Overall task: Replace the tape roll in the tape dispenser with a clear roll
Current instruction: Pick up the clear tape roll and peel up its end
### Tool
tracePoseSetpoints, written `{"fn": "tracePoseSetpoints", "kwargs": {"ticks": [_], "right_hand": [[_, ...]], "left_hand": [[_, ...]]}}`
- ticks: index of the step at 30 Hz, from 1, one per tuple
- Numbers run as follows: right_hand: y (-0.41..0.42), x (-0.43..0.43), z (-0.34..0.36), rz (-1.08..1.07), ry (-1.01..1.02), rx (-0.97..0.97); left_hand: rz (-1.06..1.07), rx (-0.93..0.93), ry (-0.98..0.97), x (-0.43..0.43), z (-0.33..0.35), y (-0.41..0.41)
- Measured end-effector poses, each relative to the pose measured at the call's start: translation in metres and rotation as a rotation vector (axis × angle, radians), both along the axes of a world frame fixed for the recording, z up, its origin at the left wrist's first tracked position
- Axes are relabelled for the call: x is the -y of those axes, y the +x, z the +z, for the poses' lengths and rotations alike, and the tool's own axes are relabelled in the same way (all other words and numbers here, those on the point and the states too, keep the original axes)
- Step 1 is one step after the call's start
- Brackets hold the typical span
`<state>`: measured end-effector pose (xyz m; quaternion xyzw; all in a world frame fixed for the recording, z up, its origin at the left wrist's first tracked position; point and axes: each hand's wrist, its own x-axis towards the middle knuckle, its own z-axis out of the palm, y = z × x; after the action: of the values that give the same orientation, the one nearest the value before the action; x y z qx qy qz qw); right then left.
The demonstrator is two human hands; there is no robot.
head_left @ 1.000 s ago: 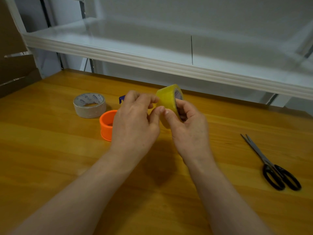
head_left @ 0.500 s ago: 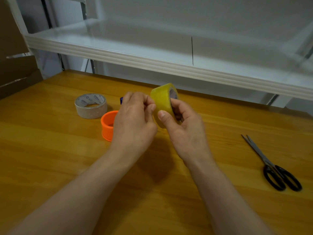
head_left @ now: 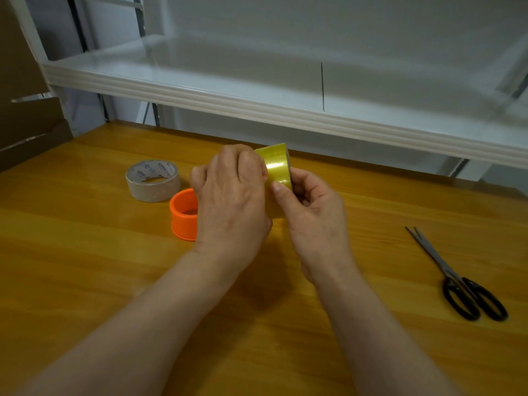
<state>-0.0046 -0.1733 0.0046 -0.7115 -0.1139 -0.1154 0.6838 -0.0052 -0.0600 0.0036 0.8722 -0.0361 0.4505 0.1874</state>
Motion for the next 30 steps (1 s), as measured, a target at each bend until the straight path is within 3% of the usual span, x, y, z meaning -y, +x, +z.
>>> {"fn": "tracePoseSetpoints", "kwargs": {"ticks": [11,21,30], "right_hand": [[0.001,0.000,0.001,0.075,0.201,-0.199],[0.004,0.002,-0.003,-0.026,0.104,-0.125],[0.004,0.003,-0.006,-0.035,-0.039,-0.011]], "left_hand": [[-0.131,0.022,-0.004,-0.003,-0.001,0.001],[-0.422,-0.073,-0.431,-0.002,-0.004,-0.005],[-0.357,-0.189,-0.556,-0.003,0.000,-0.007]]}}
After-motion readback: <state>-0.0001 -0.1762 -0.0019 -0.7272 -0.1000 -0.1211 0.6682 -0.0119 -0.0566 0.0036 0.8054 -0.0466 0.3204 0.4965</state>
